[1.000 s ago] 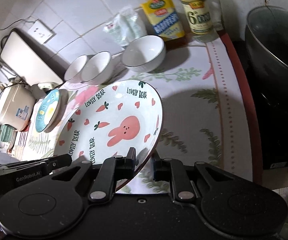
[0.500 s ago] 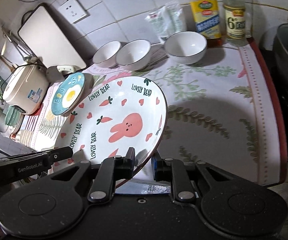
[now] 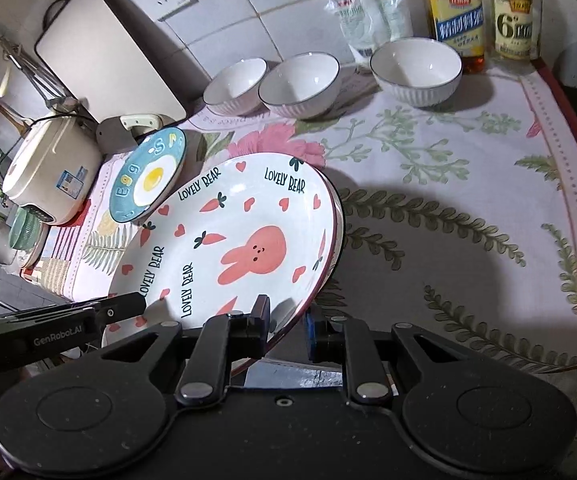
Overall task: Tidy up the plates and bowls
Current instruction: 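Lift the bunny plate and lower it onto the white plate, then open both grippers and withdraw from the stacked plates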
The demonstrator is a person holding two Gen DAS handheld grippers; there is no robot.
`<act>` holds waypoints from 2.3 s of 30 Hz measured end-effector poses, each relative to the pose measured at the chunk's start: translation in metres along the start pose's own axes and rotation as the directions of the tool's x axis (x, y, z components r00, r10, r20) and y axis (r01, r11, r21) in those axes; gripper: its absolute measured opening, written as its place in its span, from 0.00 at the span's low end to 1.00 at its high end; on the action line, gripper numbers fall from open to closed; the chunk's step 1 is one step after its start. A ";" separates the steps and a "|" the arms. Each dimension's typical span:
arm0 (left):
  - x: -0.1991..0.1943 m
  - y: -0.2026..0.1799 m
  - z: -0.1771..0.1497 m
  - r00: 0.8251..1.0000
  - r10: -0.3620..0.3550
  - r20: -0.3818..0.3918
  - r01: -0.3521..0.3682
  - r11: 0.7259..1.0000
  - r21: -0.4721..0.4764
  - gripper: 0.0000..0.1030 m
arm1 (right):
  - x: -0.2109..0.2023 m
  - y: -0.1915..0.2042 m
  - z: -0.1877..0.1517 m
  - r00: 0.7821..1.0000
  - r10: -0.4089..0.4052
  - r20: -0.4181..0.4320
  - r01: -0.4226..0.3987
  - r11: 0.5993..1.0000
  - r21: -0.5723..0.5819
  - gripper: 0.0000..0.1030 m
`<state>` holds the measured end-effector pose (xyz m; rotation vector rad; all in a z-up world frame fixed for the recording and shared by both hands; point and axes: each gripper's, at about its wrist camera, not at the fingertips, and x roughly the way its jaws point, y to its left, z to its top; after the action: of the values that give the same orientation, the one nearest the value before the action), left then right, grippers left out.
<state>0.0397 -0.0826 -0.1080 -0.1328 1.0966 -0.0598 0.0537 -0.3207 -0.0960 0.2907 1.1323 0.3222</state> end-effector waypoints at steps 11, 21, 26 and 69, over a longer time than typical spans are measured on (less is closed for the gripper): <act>0.043 0.019 0.003 0.998 0.014 -0.063 -0.016 1.000 -0.025 0.20 | 0.044 0.001 0.007 0.998 -0.020 -0.065 0.021 1.000 0.008 0.21; 0.065 0.028 0.012 0.995 0.028 -0.100 -0.030 0.999 -0.015 0.20 | 0.071 0.004 0.014 0.994 -0.035 -0.106 0.038 0.999 0.022 0.21; 0.069 0.030 0.018 0.993 0.023 -0.115 -0.025 1.000 -0.014 0.20 | 0.074 0.007 0.019 0.993 -0.047 -0.107 0.049 0.999 0.015 0.21; 0.000 0.028 -0.006 0.986 -0.025 -0.162 0.030 0.999 0.028 0.40 | 0.022 0.062 -0.012 0.972 -0.224 0.074 0.234 0.954 -0.188 0.49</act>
<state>0.0338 -0.0554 -0.1144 -0.1178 1.2554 -0.1135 0.0449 -0.2543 -0.0950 -0.0076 1.0620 0.2166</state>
